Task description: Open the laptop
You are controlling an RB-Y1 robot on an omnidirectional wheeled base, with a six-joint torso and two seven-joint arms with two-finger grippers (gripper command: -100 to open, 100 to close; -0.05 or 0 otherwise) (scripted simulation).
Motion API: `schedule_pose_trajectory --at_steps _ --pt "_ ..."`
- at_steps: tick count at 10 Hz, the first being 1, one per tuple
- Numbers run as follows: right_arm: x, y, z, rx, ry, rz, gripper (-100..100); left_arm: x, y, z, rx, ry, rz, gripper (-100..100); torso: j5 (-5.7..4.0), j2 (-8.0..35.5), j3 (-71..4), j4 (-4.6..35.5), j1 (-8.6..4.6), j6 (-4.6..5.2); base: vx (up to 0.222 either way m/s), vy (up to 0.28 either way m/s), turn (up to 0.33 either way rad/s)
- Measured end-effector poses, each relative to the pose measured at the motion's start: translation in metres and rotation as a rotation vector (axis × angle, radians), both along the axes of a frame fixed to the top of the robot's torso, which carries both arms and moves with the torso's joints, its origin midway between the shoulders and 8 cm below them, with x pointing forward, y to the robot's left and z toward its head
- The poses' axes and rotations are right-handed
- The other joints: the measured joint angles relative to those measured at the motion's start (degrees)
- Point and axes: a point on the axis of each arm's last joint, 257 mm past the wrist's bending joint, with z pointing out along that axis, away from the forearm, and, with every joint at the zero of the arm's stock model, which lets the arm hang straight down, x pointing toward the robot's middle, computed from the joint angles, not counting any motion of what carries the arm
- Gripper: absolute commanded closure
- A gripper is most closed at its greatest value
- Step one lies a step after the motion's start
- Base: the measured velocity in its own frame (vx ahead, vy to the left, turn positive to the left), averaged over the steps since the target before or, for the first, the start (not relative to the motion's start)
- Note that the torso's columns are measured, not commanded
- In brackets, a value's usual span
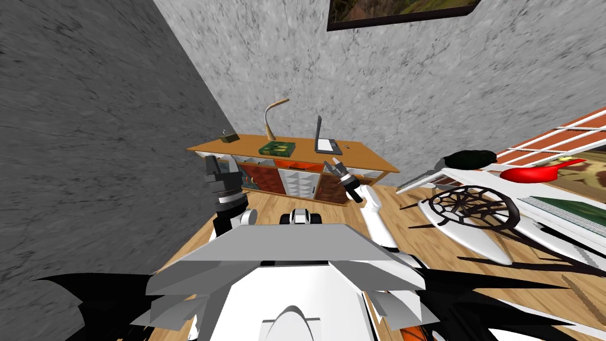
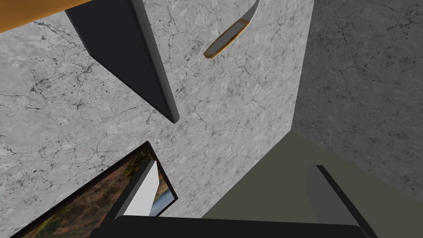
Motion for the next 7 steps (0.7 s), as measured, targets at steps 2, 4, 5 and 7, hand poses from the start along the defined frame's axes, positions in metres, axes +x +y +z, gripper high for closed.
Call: schedule_pose_trajectory --at_steps 2,4,5,7 --pt "0.014 -0.007 -0.007 -0.088 -0.001 -0.022 -100 0.000 0.000 0.000 0.000 0.000 0.000 0 0.02 0.0 0.0 0.0 0.06 0.00 0.026 0.216 -0.038" --pt "0.028 -0.018 -0.012 -0.176 -0.002 -0.047 -100 0.000 0.000 0.000 0.000 0.000 0.000 0 -0.04 0.1 0.1 0.0 -0.12 0.01 0.019 0.165 -0.040" --pt "0.036 -0.025 -0.012 -0.227 -0.008 -0.059 -100 0.000 0.000 0.000 0.000 0.000 0.000 0 -0.04 0.1 0.0 0.0 -0.09 0.02 0.035 0.146 -0.029" --pt "0.052 -0.040 -0.017 -0.310 -0.004 -0.089 -100 0.000 0.000 0.000 0.000 0.000 0.000 0 0.00 0.0 0.0 0.0 0.06 0.01 0.040 0.164 -0.030"
